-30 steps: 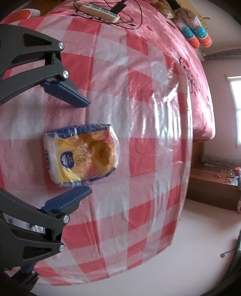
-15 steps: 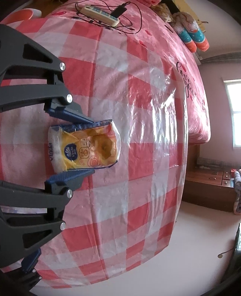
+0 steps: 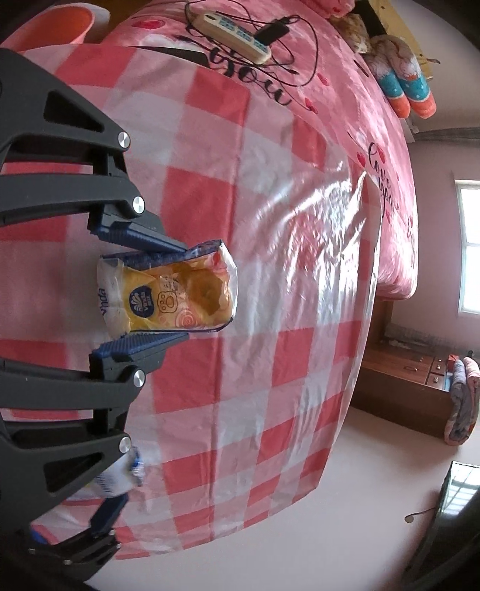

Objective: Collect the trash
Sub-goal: 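Grasp the white MAGICDAY bottle with the right tool while the left tool grasps the yellow bread packet, then lift the bottle and bread packet and carry them over the orange bucket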

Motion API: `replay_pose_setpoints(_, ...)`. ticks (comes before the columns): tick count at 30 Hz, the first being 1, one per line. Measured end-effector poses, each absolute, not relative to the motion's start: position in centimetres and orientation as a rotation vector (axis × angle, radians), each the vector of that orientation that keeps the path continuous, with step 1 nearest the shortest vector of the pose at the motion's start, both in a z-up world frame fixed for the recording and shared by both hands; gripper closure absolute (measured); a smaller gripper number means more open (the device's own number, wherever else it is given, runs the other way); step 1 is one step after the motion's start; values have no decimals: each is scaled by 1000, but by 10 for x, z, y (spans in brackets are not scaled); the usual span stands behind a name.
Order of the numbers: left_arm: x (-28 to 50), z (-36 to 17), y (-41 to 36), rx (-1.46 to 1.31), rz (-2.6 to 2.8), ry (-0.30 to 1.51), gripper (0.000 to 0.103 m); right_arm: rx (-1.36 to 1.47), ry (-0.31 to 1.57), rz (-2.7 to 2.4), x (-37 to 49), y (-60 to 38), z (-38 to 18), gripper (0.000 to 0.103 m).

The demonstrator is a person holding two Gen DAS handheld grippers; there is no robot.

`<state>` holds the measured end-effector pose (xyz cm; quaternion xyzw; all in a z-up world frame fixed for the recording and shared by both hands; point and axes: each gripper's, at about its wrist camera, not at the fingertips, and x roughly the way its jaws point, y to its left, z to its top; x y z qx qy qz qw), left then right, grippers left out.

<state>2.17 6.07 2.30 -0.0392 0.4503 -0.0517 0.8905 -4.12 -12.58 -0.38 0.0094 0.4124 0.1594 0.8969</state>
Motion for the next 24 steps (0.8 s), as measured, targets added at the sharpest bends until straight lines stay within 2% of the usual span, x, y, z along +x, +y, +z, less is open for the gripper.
replay_pose_setpoints(2, 14, 25, 66, -89, -114, 928, 61, 34, 851, 351, -42, -126, -4, 49)
replay_pose_setpoints(5, 2, 28, 75, -105, -128, 918, 61, 29, 849, 347, -43, -126, -2, 50)
replay_pose_setpoints(11, -21, 32, 90, -107, -155, 905, 61, 88, 836, 362, -43, -135, 0, 57)
replay_pose_setpoints(16, -43, 34, 100, -95, -170, 895, 61, 79, 831, 349, -46, -133, 1, 57)
replay_pose_setpoints(19, -58, 34, 106, -82, -179, 889, 61, 58, 837, 342, -47, -131, 1, 53)
replay_pose_setpoints(23, -72, 34, 117, -86, -190, 887, 61, 61, 856, 330, -50, -128, -1, 30)
replay_pose_setpoints(24, -76, 35, 119, -81, -191, 882, 61, 64, 858, 327, -50, -126, -1, 28)
